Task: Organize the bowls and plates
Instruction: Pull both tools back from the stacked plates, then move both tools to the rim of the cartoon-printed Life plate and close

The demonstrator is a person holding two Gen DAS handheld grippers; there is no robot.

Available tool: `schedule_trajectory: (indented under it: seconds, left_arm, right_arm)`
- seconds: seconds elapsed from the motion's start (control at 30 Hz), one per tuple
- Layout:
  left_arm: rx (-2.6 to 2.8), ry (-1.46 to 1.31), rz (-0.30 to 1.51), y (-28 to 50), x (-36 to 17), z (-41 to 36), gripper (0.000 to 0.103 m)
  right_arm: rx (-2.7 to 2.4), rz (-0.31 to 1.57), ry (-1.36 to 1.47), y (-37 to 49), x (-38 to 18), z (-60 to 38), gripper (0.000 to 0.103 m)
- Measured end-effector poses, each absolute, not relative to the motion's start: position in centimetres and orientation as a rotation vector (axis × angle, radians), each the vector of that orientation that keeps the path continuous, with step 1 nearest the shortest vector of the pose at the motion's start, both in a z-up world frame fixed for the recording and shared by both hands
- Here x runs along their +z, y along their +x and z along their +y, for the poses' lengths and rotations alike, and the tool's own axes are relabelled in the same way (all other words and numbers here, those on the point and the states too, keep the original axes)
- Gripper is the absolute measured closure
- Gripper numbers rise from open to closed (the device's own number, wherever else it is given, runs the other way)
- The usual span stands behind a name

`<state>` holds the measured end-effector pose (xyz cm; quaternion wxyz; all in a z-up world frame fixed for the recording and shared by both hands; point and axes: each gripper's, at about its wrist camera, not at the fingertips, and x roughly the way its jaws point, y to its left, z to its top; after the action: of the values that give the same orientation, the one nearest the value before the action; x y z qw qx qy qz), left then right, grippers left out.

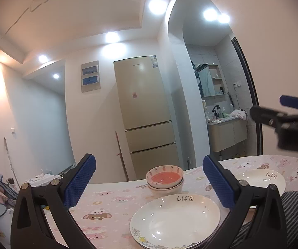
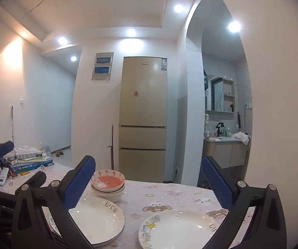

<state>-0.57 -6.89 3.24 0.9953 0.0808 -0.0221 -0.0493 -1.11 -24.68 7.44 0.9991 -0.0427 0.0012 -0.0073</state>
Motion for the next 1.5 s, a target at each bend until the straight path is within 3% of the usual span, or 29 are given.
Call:
schedule_trajectory:
  seconds: [0.2, 0.57, 0.9, 1.27, 1.33, 1.4, 1.5]
  left_arm:
    - [-0.132, 0.062, 0.027, 0.2, 5.1, -8.1, 0.0]
    - [-0.211, 0.036, -0.147, -2.0, 5.9, -13.3, 0.0]
    - [-0.254, -0.04, -0.179, -1.0, 5.2, -15.8, 0.0]
    - [-0.335, 0.038, 0.198, 5.3, 3.1, -19.4, 0.0]
    - [-0.326, 0.017, 0.303, 6.9, 2.5, -19.6, 0.004]
    - [-0.327, -0.03, 0.424, 8.8, 1.7, -19.5, 0.021]
    - [-0.304, -0.043, 0.558, 11.4, 0.3, -19.8, 0.036]
  right_arm:
    - [-0.069, 0.066, -0.1, -2.9, 10.1, -28.7, 0.0]
    - [-0.202, 0.087, -0.089, -4.0, 9.7, -35.7, 0.0]
    - [-0.221, 0.139, -0.057, -2.7, 7.4, -38.6, 0.0]
    - [-0.207, 0.25, -0.022, 0.5, 6.0, -42.5, 0.0]
    - [-0.214, 0.303, -0.027, 1.7, 5.1, -43.3, 0.002]
    - [-0.208, 0.369, 0.006, 2.9, 4.3, -44.5, 0.008]
    - [-0.15, 0.484, 0.127, 4.5, 2.9, -46.2, 0.013]
